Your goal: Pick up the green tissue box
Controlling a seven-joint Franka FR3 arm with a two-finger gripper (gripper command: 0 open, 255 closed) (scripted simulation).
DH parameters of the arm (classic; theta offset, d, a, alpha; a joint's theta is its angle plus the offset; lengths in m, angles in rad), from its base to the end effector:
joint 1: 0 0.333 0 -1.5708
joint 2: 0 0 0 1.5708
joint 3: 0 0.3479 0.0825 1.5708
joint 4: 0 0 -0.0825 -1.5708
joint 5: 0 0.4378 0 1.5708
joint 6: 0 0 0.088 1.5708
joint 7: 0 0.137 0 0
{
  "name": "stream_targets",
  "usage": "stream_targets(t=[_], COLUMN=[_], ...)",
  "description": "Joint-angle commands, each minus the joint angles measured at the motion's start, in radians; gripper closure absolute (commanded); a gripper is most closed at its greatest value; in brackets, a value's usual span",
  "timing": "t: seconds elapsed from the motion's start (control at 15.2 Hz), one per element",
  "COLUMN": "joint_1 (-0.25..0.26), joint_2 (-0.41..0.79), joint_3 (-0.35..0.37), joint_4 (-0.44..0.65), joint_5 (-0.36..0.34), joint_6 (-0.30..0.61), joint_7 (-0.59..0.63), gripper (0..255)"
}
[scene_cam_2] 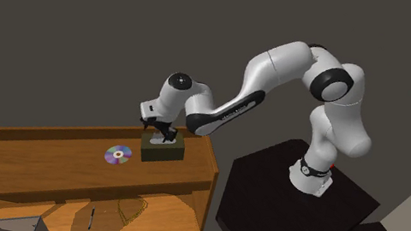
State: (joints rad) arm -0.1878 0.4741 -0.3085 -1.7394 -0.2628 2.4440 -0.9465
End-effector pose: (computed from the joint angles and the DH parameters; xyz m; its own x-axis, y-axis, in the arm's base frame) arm 0.6670 -0.3433 0.3113 0.7849 0.5977 -0.1635 0.6116 -0.7048 0.3595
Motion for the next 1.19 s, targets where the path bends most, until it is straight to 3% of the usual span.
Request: stream_targets(t=[0.0,0.13,0.2,0.73,1.12], joint_1=[-0.002,-0.002,-0.002,-0.003,-0.001], joint_2=[0.02,0.02,0.019,0.019,-0.015], joint_3=[0.0,0.0,0.0,-0.001,0.001], joint_4=[-0.007,-0.007,-0.009,-0.012,0.011], joint_5=[-0.001,-0.001,-0.001,-0.001,0.002], joint_6=[0.026,0.026,0.027,0.031,-0.025], joint_7=[0.007,0.007,0.007,0.006,-0.009], gripper=[0,0,255,255,255])
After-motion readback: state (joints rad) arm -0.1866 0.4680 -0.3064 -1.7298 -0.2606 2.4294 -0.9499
